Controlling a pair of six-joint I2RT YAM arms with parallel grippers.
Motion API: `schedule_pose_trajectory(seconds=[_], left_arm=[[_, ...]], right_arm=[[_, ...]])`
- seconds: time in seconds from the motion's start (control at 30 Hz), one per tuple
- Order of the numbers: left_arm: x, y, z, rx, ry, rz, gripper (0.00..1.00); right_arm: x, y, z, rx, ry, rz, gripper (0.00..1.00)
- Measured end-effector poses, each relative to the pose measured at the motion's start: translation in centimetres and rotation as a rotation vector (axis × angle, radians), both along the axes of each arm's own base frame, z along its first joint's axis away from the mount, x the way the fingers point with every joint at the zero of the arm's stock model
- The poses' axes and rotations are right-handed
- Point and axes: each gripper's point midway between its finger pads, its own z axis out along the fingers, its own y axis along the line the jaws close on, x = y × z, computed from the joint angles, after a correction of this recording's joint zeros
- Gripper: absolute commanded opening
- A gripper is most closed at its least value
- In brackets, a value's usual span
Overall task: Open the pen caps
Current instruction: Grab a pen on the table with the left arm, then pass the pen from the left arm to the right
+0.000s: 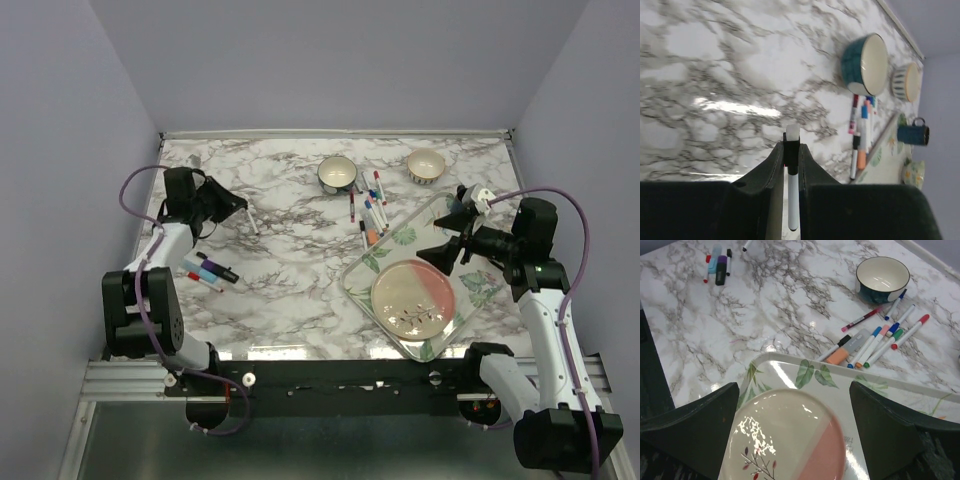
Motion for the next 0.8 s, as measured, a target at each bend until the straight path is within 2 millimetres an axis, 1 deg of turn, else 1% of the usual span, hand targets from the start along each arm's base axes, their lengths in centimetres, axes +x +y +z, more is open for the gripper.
schedule_pose_trajectory(seconds=[0.03, 0.07, 0.1, 0.13, 0.17, 0.2, 0.23, 0.27, 0.3, 0.33, 0.43, 0.53, 0.6, 0.7, 0.8], left_arm=[[-0.2, -1.0, 0.7, -0.002, -0.023, -0.03, 0.0], [-0.9, -2.9, 1.8, -0.006, -0.062, -0.084, 0.0], [-1.4, -4.0, 2.5, -0.009, -0.084, -0.119, 0.0], [-2.2, -5.6, 3.4, -0.014, -0.116, -0.164, 0.0], [-3.6, -7.6, 4.2, -0.019, -0.15, -0.223, 0.0], [-4.3, -8.5, 4.5, -0.022, -0.164, -0.248, 0.0], [-6.2, -10.6, 5.2, -0.026, -0.197, -0.312, 0.0], [-7.3, -11.7, 5.3, -0.028, -0.208, -0.348, 0.0], [-9.2, -13.5, 5.8, -0.036, -0.237, -0.409, 0.0], [-10.6, -14.6, 5.9, -0.045, -0.251, -0.45, 0.0], [-13.9, -17.0, 5.8, -0.075, -0.269, -0.544, 0.0], [-16.6, -19.1, 4.8, -0.101, -0.244, -0.624, 0.0], [-18.8, -20.8, 4.0, -0.116, -0.218, -0.698, 0.0], [-21.4, -23.0, 4.1, -0.133, -0.218, -0.799, 0.0], [-23.7, -24.7, 4.2, -0.139, -0.23, -0.895, 0.0]], right_arm=[[-0.2, 0.1, 0.1, 0.004, -0.002, 0.013, 1.0], [-0.5, 0.4, 0.1, 0.008, -0.009, 0.037, 1.0], [-0.7, 0.5, 0.2, 0.01, -0.014, 0.051, 1.0], [-1.0, 0.7, 0.2, 0.015, -0.017, 0.072, 1.0], [-1.3, 0.9, 0.3, 0.019, -0.02, 0.09, 1.0], [-1.7, 1.2, 0.3, 0.021, -0.027, 0.116, 1.0], [-2.1, 1.4, 0.3, 0.024, -0.032, 0.138, 1.0], [-2.4, 1.6, 0.3, 0.025, -0.04, 0.156, 1.0], [-2.7, 1.8, 0.4, 0.022, -0.057, 0.181, 1.0], [-3.3, 2.2, 0.3, 0.023, -0.067, 0.218, 1.0], [-5.3, 3.6, -0.2, 0.009, -0.128, 0.34, 1.0], [-7.2, 4.7, -1.2, -0.012, -0.197, 0.452, 1.0], [-8.3, 5.5, -2.0, -0.022, -0.216, 0.515, 1.0], [-9.5, 6.3, -3.1, -0.03, -0.23, 0.587, 0.99], [-10.0, 6.8, -3.7, -0.037, -0.232, 0.624, 0.99]])
